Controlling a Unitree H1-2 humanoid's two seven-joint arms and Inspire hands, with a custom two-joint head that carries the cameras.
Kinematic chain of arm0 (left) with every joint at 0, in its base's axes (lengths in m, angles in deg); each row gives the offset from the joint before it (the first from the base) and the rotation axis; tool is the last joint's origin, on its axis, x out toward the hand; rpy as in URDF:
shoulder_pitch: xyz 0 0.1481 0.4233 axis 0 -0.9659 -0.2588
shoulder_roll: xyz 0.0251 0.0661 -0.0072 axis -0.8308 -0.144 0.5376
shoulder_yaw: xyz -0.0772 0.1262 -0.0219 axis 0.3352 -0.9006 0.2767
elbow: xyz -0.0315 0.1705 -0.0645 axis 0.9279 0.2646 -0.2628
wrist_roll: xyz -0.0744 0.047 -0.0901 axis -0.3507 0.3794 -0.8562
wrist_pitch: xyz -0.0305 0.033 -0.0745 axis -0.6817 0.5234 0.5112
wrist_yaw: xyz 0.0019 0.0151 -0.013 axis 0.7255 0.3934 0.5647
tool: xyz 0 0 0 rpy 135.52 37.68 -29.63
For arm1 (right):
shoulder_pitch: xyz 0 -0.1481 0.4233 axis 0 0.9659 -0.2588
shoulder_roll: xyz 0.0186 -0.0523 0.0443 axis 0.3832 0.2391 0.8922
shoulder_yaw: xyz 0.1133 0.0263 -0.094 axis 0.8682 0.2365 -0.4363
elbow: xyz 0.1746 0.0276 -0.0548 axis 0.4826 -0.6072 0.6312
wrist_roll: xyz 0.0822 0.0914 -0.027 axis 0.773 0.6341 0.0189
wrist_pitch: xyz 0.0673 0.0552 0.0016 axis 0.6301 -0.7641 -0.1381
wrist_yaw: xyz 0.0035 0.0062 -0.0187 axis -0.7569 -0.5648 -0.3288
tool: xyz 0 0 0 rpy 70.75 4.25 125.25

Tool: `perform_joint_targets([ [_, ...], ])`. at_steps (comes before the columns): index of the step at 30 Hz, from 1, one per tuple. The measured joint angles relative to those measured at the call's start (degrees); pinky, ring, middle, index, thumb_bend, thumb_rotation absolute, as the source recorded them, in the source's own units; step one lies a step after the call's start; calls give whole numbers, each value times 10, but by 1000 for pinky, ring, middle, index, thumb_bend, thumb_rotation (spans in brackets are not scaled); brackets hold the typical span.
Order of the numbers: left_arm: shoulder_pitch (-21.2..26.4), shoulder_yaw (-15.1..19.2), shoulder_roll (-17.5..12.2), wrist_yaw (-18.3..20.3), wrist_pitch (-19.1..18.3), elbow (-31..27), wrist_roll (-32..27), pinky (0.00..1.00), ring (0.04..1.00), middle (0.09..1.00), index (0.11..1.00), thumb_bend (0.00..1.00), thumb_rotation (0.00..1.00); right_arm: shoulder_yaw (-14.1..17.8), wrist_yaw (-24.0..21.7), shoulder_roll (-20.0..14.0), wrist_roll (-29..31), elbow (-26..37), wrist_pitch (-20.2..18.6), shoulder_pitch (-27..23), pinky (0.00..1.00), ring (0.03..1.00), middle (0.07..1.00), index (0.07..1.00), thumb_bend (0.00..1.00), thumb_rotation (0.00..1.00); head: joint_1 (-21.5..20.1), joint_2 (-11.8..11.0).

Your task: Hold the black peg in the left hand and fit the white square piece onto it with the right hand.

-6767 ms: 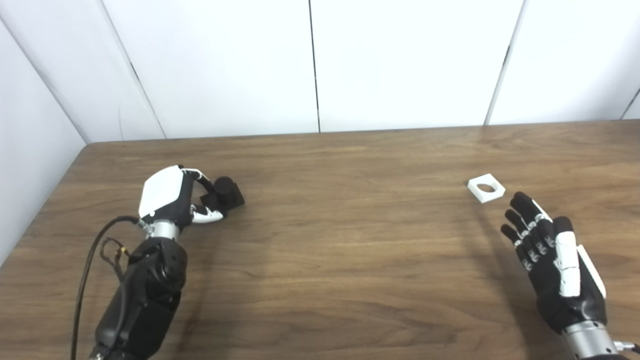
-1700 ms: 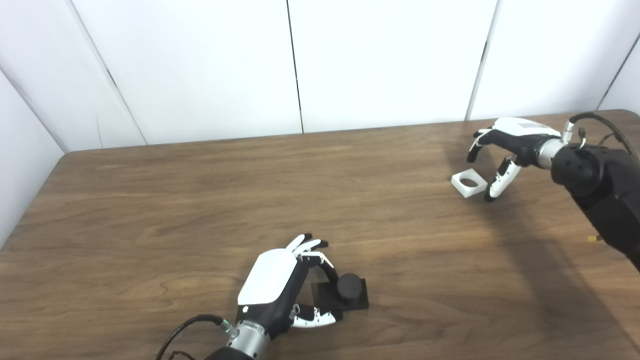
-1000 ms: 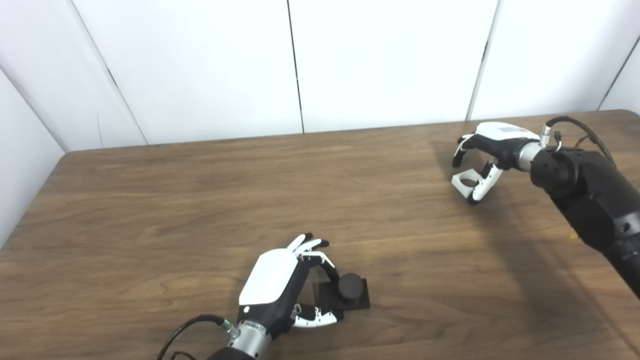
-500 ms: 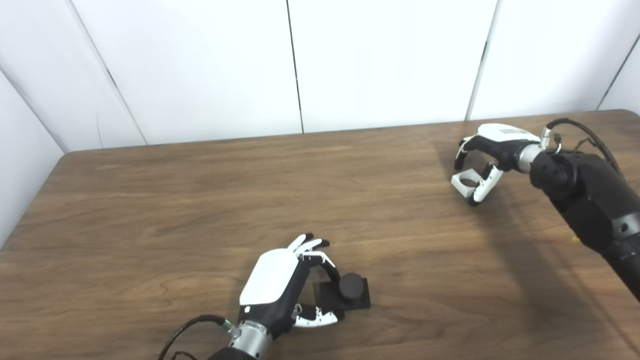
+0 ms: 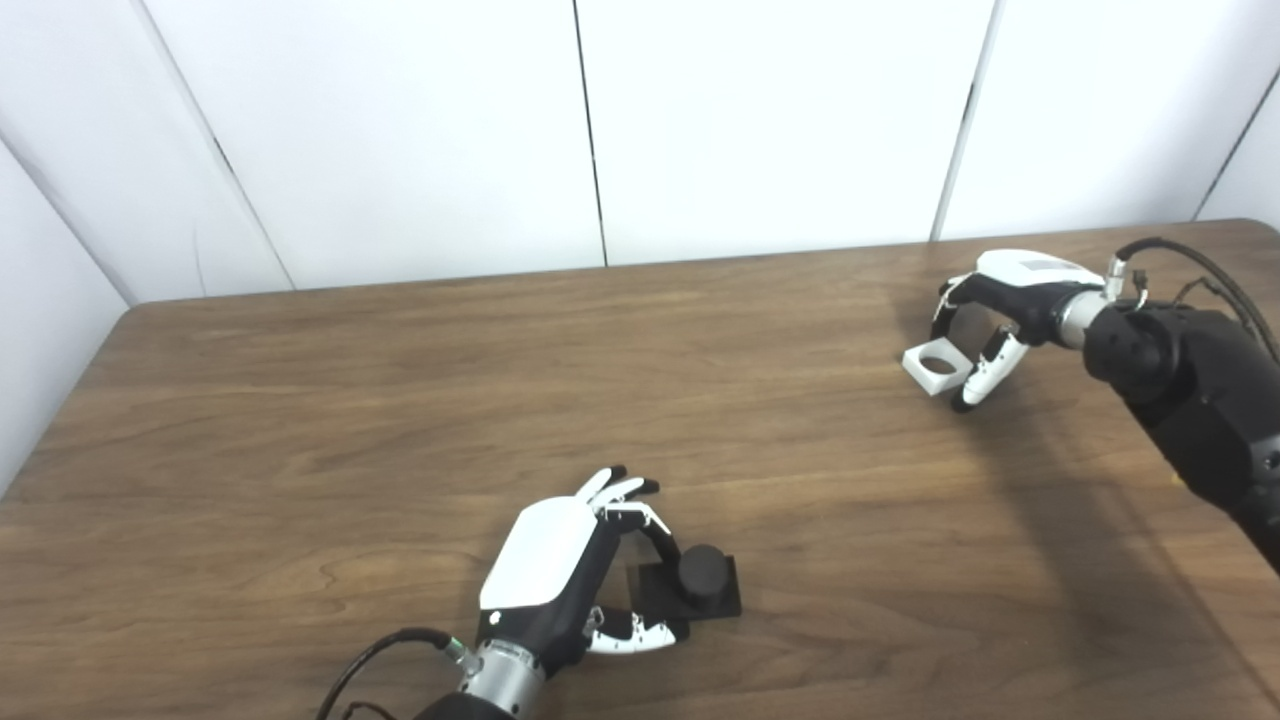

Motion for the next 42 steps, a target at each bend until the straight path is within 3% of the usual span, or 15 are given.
perform_joint_targets([
  [29, 1, -1, 8, 1, 0, 3, 5, 885, 950, 865, 483, 507, 73, -3, 10, 4, 0, -7, 12, -4, 893, 961, 907, 611, 815, 106, 2, 2],
  [30, 1, -1, 8, 0, 1, 3, 5, 886, 949, 865, 483, 507, 73, -3, 11, 5, 0, -7, 12, -4, 893, 962, 906, 554, 673, 122, 2, 2],
  [32, 1, -1, 8, -1, 1, 4, 5, 892, 952, 869, 483, 506, 74, -4, 11, 6, -1, -7, 13, -6, 897, 962, 902, 501, 544, 136, 2, 3],
  [42, 2, -2, 9, -3, 2, 5, 6, 895, 951, 867, 483, 506, 74, -3, 10, 6, -1, -8, 25, -6, 902, 956, 895, 491, 524, 137, 4, 3],
])
